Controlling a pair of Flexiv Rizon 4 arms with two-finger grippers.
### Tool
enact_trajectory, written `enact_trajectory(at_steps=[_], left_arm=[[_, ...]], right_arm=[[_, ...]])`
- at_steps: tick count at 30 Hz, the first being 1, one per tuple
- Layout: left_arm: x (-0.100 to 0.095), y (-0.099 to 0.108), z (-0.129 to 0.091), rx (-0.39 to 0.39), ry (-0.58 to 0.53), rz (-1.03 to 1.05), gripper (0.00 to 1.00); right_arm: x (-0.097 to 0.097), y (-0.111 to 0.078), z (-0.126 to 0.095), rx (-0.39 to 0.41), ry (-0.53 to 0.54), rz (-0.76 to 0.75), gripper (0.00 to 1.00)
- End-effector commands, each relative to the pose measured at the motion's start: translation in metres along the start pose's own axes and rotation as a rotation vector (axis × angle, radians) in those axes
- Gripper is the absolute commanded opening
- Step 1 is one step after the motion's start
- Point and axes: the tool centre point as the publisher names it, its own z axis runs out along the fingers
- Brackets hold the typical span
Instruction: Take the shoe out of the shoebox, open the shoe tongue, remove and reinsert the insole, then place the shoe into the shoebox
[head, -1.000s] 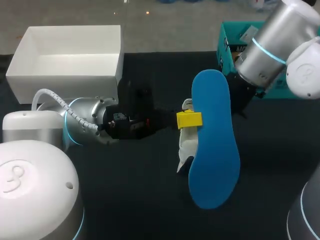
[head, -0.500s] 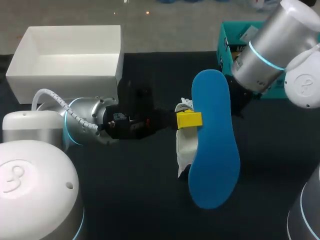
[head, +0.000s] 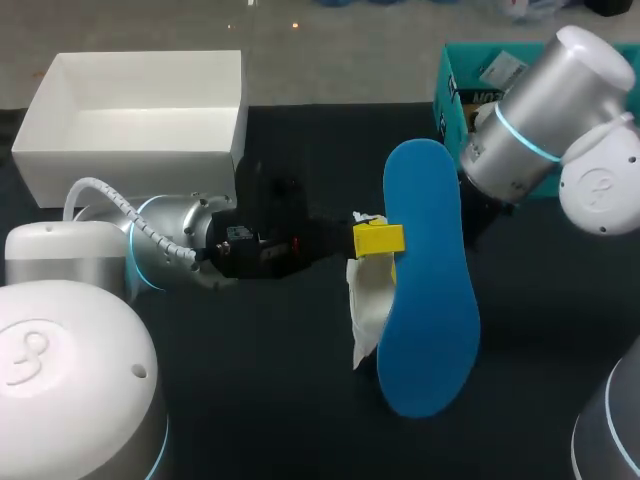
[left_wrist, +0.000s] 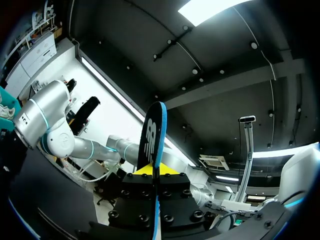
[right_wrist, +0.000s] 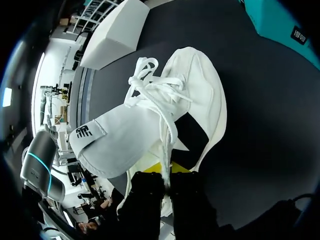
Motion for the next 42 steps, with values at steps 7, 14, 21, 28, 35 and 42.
enact_trajectory(at_steps=[7, 14, 21, 28, 35, 42], left_arm=[[0.005, 0.001, 0.005, 0.003, -0.014, -0.001, 0.0], [0.005, 0.001, 0.005, 0.003, -0.014, -0.001, 0.0], [0.005, 0.001, 0.005, 0.003, -0.014, -0.001, 0.0], [0.005, 0.001, 0.005, 0.003, -0.014, -0.001, 0.0], [0.005, 0.001, 0.005, 0.003, -0.014, -0.001, 0.0], [0.005, 0.001, 0.005, 0.003, -0.014, -0.001, 0.0]], right_arm=[[-0.012, 0.003, 0.027, 0.033, 0.038, -0.002, 0.0], [-0.022, 0.001, 0.039, 0.031, 0.047, 0.015, 0.0], [-0.027, -0.003, 0.048, 0.043, 0.025, 0.036, 0.0], [-0.028, -0.003, 0.048, 0.055, -0.013, 0.005, 0.0], [-0.024, -0.001, 0.048, 0.075, -0.05, -0.088, 0.0], [-0.028, 0.001, 0.053, 0.092, -0.078, -0.113, 0.0]])
